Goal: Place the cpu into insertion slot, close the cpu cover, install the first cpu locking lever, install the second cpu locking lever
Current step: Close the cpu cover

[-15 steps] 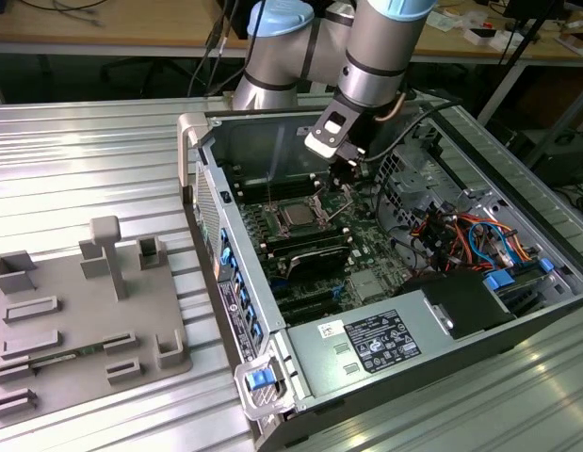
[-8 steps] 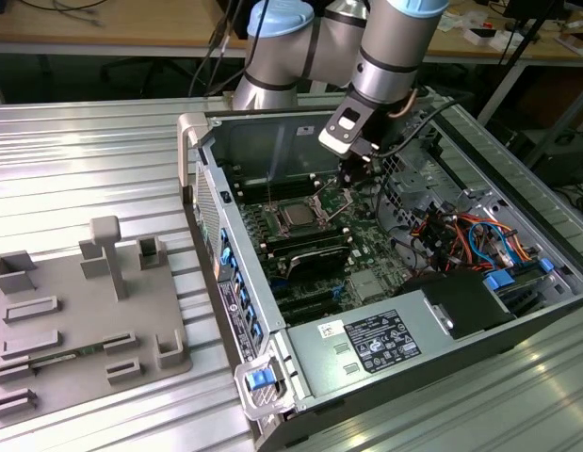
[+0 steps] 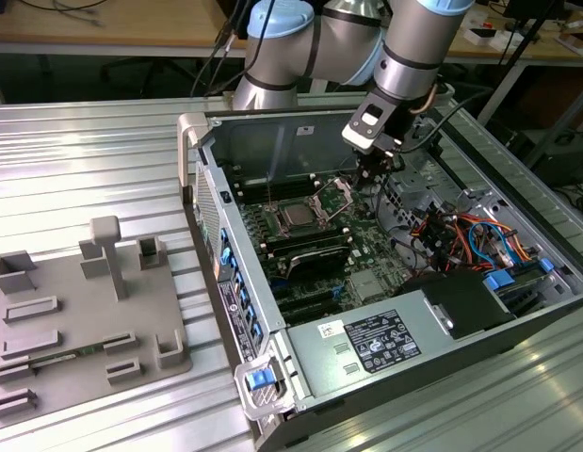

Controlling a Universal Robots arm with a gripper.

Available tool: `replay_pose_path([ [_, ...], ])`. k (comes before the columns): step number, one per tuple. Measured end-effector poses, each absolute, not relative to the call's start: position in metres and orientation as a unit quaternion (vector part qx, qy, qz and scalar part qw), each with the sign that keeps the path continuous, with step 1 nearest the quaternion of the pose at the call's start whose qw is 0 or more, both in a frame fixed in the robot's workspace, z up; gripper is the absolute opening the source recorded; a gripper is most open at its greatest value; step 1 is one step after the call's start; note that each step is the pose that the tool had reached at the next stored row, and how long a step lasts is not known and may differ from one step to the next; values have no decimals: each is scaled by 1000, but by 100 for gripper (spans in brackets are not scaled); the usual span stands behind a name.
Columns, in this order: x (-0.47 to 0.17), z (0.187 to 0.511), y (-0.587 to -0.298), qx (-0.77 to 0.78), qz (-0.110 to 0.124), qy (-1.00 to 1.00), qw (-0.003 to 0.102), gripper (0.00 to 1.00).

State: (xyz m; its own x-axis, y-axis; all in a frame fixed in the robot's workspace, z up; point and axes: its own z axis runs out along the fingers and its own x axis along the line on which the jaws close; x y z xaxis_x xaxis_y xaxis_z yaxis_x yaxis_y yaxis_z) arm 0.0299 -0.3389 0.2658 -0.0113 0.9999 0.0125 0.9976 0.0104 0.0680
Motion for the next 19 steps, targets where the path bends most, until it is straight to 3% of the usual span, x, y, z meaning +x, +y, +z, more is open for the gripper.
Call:
replay_pose_path([
  [19,22,245,-337,701,23,713,11,11],
])
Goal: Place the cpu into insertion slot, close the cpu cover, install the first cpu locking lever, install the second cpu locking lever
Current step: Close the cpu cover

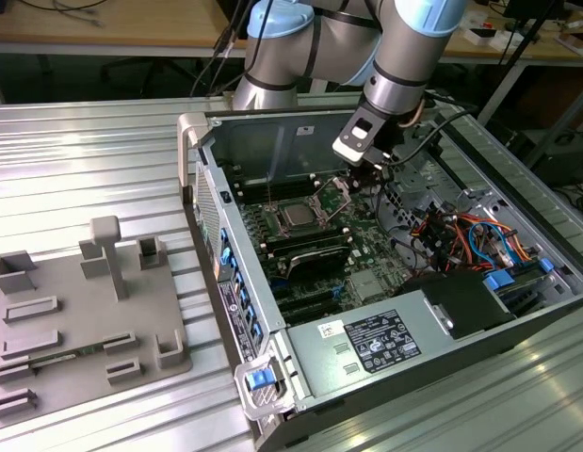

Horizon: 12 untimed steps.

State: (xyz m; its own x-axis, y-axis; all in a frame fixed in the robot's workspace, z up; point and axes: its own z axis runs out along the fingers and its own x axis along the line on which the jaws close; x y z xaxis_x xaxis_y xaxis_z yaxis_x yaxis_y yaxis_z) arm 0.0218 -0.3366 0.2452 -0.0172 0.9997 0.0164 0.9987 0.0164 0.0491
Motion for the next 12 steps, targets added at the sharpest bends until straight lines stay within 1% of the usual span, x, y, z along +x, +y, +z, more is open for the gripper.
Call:
replay_pose_path([
  [12,7,244,-334,701,23,713,9,11],
])
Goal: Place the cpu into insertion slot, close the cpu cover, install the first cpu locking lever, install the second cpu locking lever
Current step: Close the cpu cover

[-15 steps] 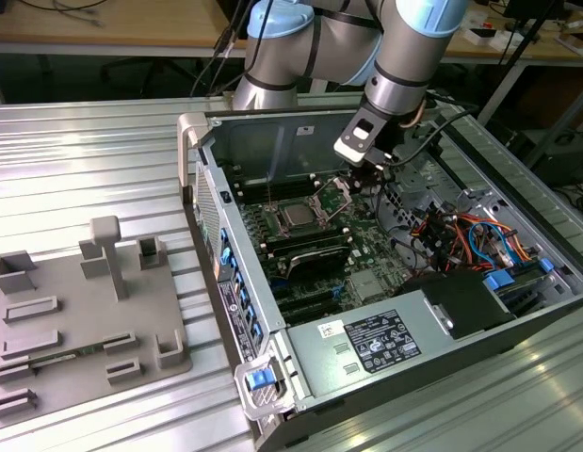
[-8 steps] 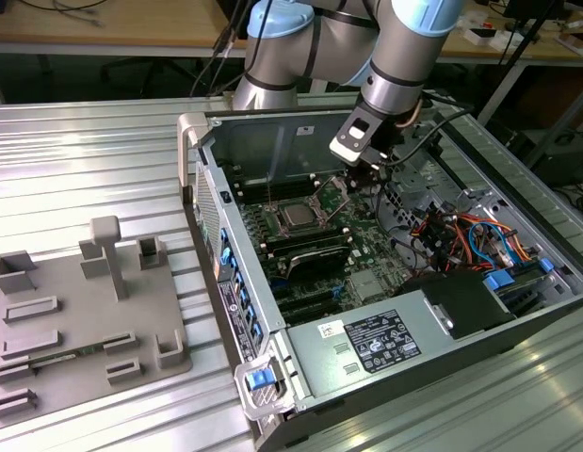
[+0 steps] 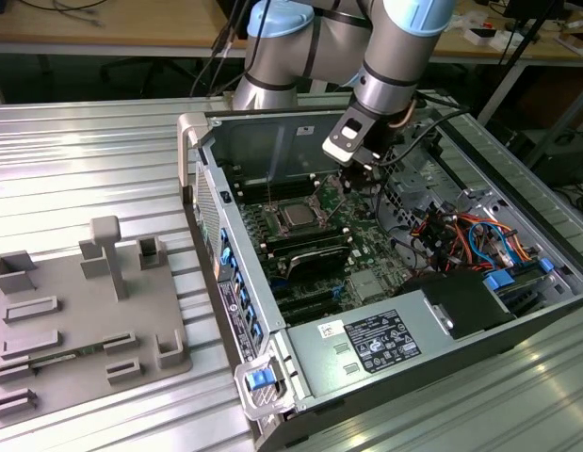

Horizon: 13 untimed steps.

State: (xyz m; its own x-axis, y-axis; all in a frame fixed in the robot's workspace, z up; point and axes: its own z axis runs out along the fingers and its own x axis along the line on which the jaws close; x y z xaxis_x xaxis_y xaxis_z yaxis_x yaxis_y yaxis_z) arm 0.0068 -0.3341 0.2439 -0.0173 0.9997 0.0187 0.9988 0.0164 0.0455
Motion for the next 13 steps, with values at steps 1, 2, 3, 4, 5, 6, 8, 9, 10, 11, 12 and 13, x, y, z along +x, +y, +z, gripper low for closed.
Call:
replay_pose_path([
  [1,4,243,-334,701,23,713,9,11],
  [2,3,243,-333,701,23,713,9,11],
  [3,1,242,-333,701,23,713,9,11],
  [4,-2,241,-333,701,23,713,9,11],
  [5,-4,240,-333,701,23,713,9,11],
  [6,-6,239,-333,701,23,713,9,11],
  [8,-15,237,-332,701,23,713,9,11],
  [9,-19,236,-332,701,23,713,9,11],
  [10,-22,235,-331,701,23,713,9,11],
  [11,-25,234,-331,701,23,713,9,11],
  [12,-29,233,-331,701,23,713,9,11],
  [13,-33,232,-331,701,23,713,9,11],
])
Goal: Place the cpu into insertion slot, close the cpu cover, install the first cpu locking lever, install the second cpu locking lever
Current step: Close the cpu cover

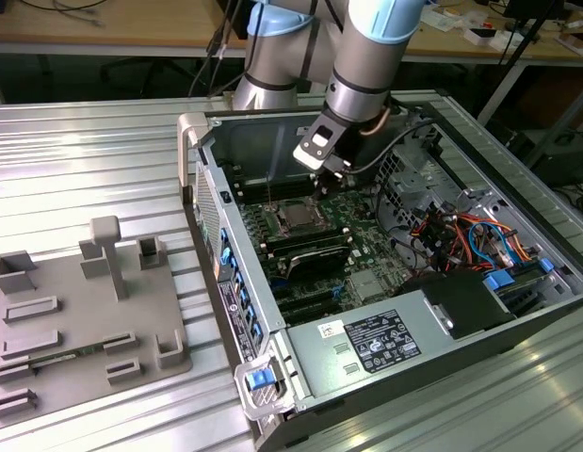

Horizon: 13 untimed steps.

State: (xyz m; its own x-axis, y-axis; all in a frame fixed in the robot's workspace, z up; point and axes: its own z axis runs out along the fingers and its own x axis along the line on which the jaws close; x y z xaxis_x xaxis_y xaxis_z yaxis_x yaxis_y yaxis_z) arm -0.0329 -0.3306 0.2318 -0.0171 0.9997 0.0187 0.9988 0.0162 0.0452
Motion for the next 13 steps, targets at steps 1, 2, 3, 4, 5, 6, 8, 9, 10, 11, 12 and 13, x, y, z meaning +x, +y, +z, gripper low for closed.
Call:
replay_pose_path([
  [1,-35,231,-330,701,23,713,9,11],
  [2,-37,231,-330,701,23,713,9,11],
  [3,-39,230,-330,701,23,713,9,11],
  [4,-41,230,-330,701,23,713,9,11],
  [5,-44,229,-330,701,23,713,9,11],
  [6,-46,229,-330,701,23,713,9,11],
  [8,-53,227,-330,701,23,713,9,11],
  [9,-56,226,-330,701,23,713,9,11],
  [10,-60,226,-330,701,23,713,9,11],
  [11,-63,225,-330,701,23,713,9,11],
  [12,-67,224,-330,701,23,713,9,11],
  [13,-69,223,-330,701,23,713,9,11],
])
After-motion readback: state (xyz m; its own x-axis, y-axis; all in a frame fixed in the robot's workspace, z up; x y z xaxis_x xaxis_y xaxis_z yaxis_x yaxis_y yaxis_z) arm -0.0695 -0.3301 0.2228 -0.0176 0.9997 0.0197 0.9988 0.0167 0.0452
